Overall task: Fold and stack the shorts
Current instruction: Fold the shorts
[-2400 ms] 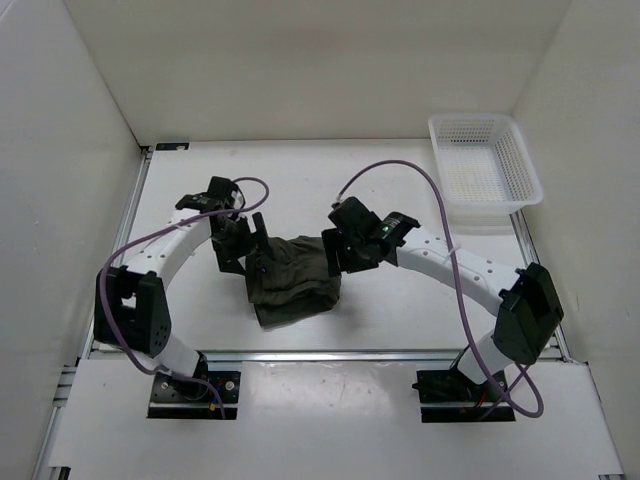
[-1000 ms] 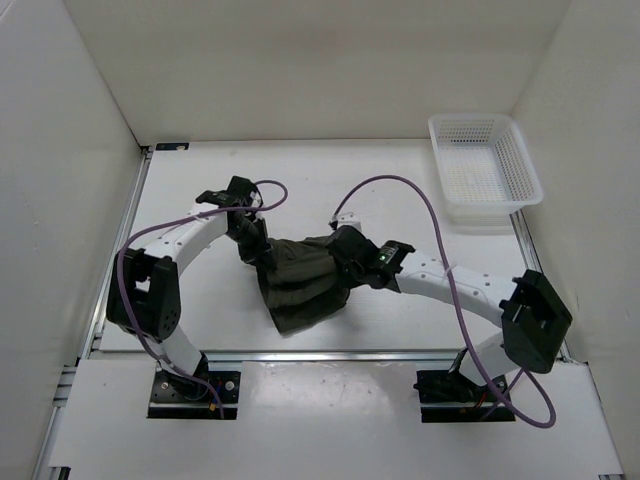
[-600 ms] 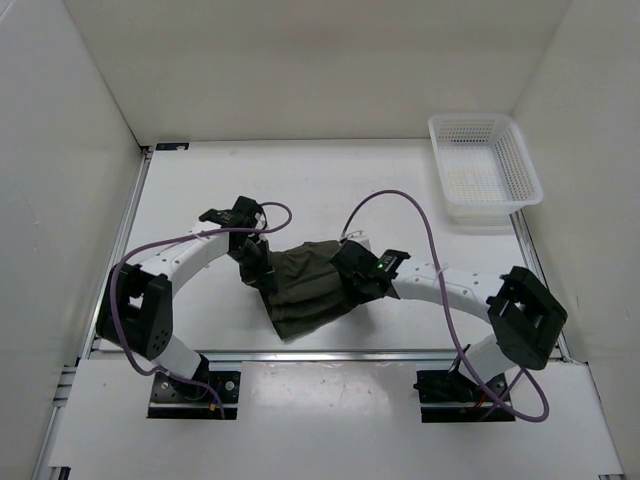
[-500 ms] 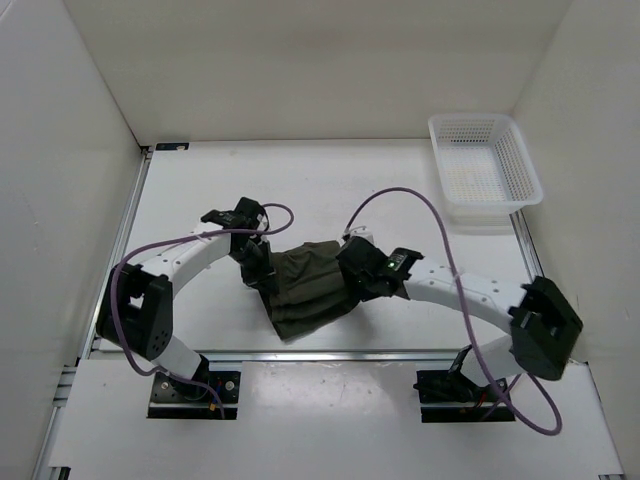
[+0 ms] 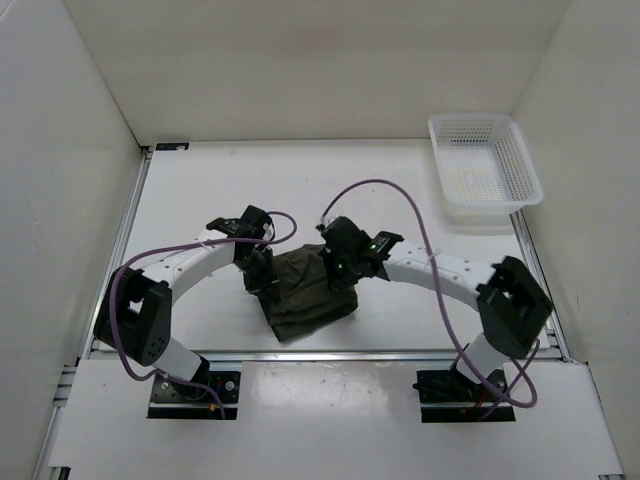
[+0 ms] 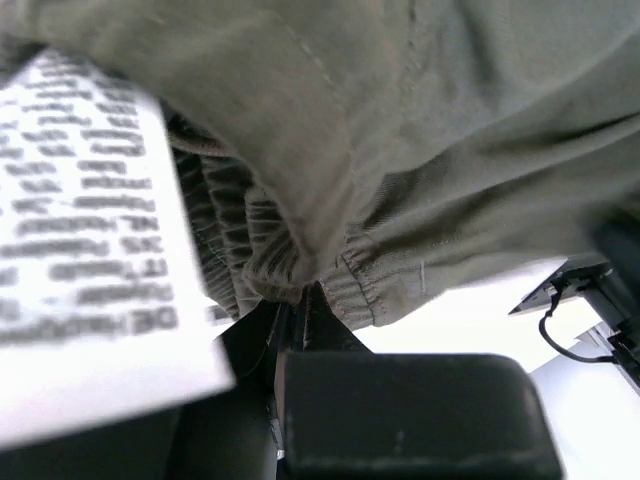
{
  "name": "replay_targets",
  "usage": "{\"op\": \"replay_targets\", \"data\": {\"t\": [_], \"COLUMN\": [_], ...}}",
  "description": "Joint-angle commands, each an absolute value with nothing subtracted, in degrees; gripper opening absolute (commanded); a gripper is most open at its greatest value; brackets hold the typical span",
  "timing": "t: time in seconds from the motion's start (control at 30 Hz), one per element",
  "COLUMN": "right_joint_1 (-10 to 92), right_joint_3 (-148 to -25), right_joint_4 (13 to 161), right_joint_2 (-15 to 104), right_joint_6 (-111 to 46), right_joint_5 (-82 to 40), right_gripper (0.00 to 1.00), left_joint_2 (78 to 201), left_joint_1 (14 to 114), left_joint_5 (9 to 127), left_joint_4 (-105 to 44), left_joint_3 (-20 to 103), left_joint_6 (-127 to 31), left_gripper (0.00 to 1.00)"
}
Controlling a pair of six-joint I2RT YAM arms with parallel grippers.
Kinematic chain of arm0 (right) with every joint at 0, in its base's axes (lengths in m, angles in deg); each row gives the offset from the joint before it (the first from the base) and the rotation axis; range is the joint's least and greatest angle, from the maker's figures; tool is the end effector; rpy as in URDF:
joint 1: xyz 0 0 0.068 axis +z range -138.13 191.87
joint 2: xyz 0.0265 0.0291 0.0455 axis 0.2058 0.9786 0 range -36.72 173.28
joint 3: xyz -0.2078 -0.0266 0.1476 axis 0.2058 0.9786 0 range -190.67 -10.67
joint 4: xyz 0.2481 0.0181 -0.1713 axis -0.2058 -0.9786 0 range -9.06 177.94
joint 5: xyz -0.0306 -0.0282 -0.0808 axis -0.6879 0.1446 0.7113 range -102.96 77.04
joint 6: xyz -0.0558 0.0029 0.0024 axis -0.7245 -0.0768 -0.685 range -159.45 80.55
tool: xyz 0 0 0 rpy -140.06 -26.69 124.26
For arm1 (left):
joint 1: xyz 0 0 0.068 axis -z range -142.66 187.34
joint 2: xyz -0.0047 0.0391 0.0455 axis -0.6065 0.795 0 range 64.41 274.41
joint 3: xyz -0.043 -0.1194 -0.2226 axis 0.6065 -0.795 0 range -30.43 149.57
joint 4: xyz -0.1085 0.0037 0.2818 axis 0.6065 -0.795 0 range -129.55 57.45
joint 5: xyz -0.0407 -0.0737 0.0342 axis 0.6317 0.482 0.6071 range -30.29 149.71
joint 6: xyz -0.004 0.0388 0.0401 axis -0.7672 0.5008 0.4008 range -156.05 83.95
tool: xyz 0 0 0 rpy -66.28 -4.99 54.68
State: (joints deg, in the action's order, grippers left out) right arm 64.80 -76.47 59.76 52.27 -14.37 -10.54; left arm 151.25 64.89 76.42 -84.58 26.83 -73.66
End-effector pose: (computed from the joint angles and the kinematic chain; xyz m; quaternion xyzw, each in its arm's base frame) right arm 0.2268 0.2975 0.2142 -0.2203 0.9175 0.1926 0.2695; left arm 0.2630 -0.1498 0.1603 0.0759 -0.9839 0.1610 0.0171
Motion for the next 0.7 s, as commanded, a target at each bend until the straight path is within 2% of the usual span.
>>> {"op": "replay_targets", "data": {"t": [0.0,0.17,0.3,0.4,0.43,0.47,0.5,0.57,0.67], "right_joint_1": [64.4,64.4,64.4,64.4,64.4,64.4,64.4,63.8,63.1], "right_joint_3": [-71.4,-68.3,-71.2,-75.4,-77.2,-78.2,-78.9,-80.9,-82.7], "right_joint_4": [62.8,64.7,60.5,57.2,56.4,55.7,55.2,54.3,54.3], "right_joint_2": [56.9,59.4,56.1,52.2,51.3,49.7,49.2,48.5,50.2], "right_joint_6": [-14.7,-14.7,-14.7,-14.7,-15.3,-15.3,-15.3,-15.9,-16.5], "right_joint_5": [-15.1,-15.9,-13.0,-9.8,-9.3,-8.6,-7.9,-7.9,-8.5], "right_gripper": [0.06,0.03,0.02,0.03,0.05,0.10,0.12,0.24,0.30], "left_joint_2": [147.5,147.5,146.2,144.7,143.4,142.9,142.9,142.9,145.1], "left_joint_1": [65.2,65.2,65.2,65.2,65.2,65.2,65.2,65.2,64.1], "left_joint_5": [74.7,74.0,74.0,74.7,73.2,72.2,71.1,69.8,69.7], "left_joint_4": [-84.8,-84.8,-85.3,-87.9,-88.7,-90.7,-91.8,-93.2,-91.8], "left_joint_3": [25.4,24.3,25.6,30.0,31.4,32.9,34.6,38.4,40.2], "left_joint_6": [-74.8,-75.3,-75.3,-75.3,-75.3,-75.3,-75.3,-74.7,-74.7], "left_gripper": [0.10,0.10,0.10,0.44,0.76,0.89,0.96,0.95,0.79]}}
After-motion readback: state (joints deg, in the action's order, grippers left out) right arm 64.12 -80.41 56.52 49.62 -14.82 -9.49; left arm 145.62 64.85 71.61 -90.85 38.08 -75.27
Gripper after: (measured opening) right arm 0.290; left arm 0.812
